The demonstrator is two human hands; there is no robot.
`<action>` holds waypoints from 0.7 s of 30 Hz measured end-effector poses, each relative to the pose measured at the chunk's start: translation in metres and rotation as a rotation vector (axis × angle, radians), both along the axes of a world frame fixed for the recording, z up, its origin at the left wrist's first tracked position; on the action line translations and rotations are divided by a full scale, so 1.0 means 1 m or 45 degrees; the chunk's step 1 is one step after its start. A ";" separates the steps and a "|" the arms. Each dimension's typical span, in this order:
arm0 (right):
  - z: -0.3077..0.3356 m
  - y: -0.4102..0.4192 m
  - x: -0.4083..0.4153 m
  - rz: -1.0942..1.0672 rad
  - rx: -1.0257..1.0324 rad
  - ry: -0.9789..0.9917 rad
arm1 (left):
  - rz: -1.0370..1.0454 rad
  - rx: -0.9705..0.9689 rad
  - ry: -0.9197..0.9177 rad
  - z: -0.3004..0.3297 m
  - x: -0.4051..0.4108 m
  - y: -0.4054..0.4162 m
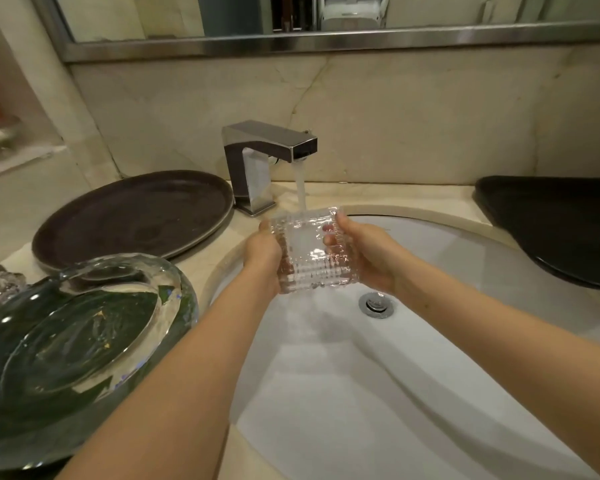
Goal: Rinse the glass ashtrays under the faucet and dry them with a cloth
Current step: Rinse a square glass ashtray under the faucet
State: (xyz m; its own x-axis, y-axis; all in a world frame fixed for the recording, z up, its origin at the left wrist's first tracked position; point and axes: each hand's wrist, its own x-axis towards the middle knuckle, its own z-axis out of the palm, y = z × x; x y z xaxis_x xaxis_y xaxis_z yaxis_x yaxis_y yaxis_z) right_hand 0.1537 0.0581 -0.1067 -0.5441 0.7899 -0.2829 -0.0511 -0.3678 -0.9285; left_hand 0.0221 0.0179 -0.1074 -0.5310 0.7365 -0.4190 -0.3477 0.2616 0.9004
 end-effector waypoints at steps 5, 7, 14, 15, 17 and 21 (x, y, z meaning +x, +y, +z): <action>0.004 -0.001 0.017 0.173 -0.006 0.240 | -0.107 -0.019 -0.231 0.006 0.003 -0.010; 0.002 -0.004 0.016 0.130 0.002 0.221 | -0.203 -0.028 -0.170 0.007 0.004 -0.010; -0.008 -0.003 0.003 -0.202 0.041 -0.023 | -0.372 0.146 0.154 -0.002 0.001 -0.002; -0.007 -0.001 0.005 -0.233 0.020 -0.040 | -0.407 0.179 0.128 -0.001 0.001 -0.003; -0.007 0.002 0.009 -0.302 -0.002 -0.099 | -0.448 0.276 0.041 0.000 0.003 -0.004; -0.012 0.002 0.007 -0.321 -0.079 -0.113 | -0.408 0.373 0.011 0.002 0.005 -0.004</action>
